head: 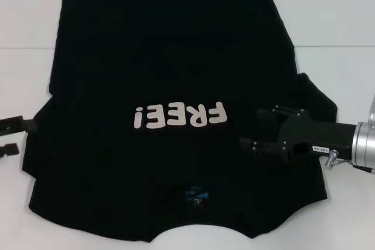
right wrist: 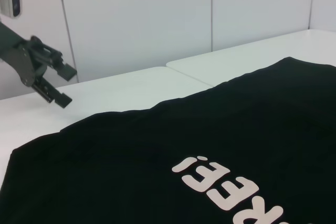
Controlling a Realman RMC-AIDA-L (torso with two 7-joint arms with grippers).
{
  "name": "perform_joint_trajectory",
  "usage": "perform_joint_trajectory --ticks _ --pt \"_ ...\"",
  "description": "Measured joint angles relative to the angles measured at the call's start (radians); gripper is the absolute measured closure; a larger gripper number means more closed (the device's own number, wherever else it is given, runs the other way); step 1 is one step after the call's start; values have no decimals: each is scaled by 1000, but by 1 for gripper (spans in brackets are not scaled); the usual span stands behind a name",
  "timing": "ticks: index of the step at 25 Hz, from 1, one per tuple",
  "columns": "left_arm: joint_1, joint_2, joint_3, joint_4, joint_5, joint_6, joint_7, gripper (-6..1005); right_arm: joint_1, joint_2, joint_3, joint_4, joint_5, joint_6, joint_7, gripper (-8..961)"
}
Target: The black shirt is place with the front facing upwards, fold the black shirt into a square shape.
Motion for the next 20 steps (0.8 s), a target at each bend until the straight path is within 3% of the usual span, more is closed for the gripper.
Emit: perform_joint_trajectory --ticks 8,20 --pt "-6 -12 10 -69 24 -123 -5 70 -1 0 0 0 0 -4 0 89" --pt "-6 -34 14 -70 25 -167 -6 76 -6 -1 0 0 0 -7 0 88"
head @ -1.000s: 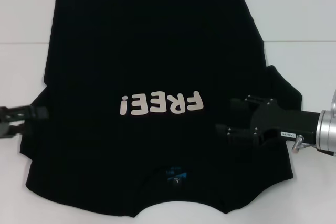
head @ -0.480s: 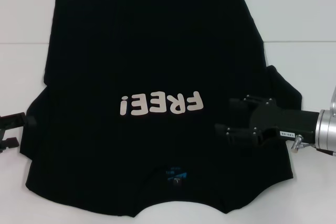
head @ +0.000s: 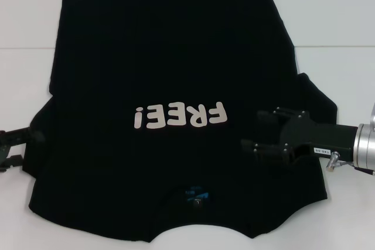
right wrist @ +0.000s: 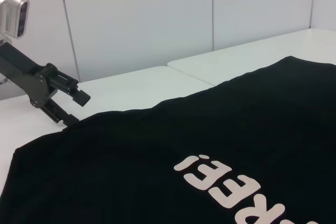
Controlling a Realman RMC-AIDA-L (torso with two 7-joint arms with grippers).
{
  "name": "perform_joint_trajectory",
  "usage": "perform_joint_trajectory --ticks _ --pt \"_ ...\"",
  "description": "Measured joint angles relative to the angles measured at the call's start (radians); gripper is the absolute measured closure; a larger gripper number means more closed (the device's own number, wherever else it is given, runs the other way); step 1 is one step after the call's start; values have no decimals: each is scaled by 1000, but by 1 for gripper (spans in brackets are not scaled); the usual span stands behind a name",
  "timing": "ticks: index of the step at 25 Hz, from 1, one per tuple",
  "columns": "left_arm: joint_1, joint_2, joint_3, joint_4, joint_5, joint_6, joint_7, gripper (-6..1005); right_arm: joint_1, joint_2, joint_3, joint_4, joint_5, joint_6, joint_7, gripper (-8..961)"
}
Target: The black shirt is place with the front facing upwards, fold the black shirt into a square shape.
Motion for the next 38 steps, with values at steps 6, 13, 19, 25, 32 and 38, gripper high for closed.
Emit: perform_joint_trajectory --ticks 6,13,19,25,32,38 --pt "-1 -10 4 0 0 -7 10 79 -1 0 -1 0 0 -2 0 89" --pt "-11 -10 3 -17 -6 4 12 82 -3 2 -1 0 0 -4 1 88" --pt "-23 -9 4 -23 -2 -3 25 85 -3 2 -1 0 0 -11 1 89" --pt "-26 -9 33 -14 0 -13 29 179 -4 0 -1 0 0 -16 7 88" --pt "-27 -9 42 -12 0 -26 22 385 -4 0 -1 0 0 -20 8 89" --pt "-31 -7 53 -12 0 -31 19 594 -4 0 -1 0 0 -26 8 88"
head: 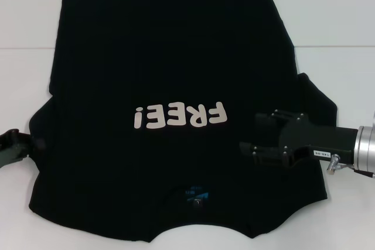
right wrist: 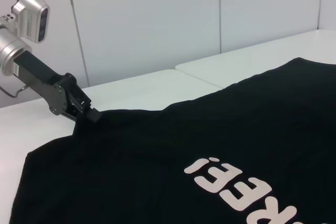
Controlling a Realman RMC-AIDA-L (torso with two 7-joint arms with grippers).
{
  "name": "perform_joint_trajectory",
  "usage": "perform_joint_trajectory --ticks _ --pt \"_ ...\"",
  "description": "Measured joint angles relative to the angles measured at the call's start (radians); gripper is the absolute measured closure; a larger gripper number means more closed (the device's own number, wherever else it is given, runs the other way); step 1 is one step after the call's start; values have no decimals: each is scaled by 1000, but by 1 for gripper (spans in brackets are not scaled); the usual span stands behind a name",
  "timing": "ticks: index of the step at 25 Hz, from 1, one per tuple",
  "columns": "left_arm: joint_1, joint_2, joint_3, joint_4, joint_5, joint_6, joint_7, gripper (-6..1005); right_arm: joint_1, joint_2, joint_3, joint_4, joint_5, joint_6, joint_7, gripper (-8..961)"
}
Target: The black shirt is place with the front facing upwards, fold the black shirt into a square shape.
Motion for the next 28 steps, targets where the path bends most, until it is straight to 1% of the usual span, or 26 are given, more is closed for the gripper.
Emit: perform_joint_trajectory --ticks 8,14,23,28 --pt "4 -1 -7 1 0 -12 9 948 -1 0 0 0 3 -2 1 88" --pt "16 -1 -9 28 -7 -6 19 996 -1 0 3 0 4 -3 1 89" --pt "68 24 -88 91 -2 17 12 978 -2 0 9 0 5 -4 1 88" --pt "78 27 -100 98 0 19 12 968 -1 0 9 0 6 -4 1 88"
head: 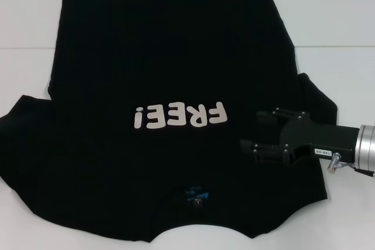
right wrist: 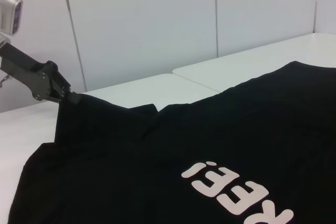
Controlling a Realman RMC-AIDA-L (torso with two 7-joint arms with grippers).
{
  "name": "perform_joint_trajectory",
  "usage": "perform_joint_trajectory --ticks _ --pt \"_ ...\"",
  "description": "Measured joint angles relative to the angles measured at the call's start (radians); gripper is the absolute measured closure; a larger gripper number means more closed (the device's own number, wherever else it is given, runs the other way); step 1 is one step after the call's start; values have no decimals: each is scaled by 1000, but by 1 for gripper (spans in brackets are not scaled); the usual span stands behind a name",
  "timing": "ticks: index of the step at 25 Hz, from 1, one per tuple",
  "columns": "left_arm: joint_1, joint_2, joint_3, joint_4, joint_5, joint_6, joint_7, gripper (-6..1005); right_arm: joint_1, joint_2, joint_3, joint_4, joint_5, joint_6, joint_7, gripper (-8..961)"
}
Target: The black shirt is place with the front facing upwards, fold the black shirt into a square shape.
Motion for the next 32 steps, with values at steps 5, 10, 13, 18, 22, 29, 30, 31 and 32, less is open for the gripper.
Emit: perform_joint_trajectory --ticks 5,10,13,18,22,29,30,31,32 --pt "-6 0 -1 1 -3 10 0 958 0 0 0 0 0 0 0 88" --pt "-42 -4 14 38 -5 60 0 948 -2 0 -1 0 0 -1 0 89" --pt "-83 -31 59 107 -1 92 -5 942 -4 0 -1 0 0 -4 1 89" --pt "-138 -81 226 219 -1 106 -43 932 -6 0 -4 0 -1 -11 13 88" --pt "-163 -120 311 261 0 109 -56 924 -10 0 -5 0 -1 -11 18 88" --pt "-175 -153 325 250 -13 99 -50 910 -12 0 -6 0 0 -12 18 89" --pt "-175 -158 319 243 -25 100 -41 908 -12 0 -6 0 0 -12 18 88" --pt "-174 -160 316 233 -41 103 -30 906 -12 0 -6 0 0 -12 18 88" --pt "-173 -161 314 224 -56 107 -19 904 -12 0 -6 0 0 -12 18 88"
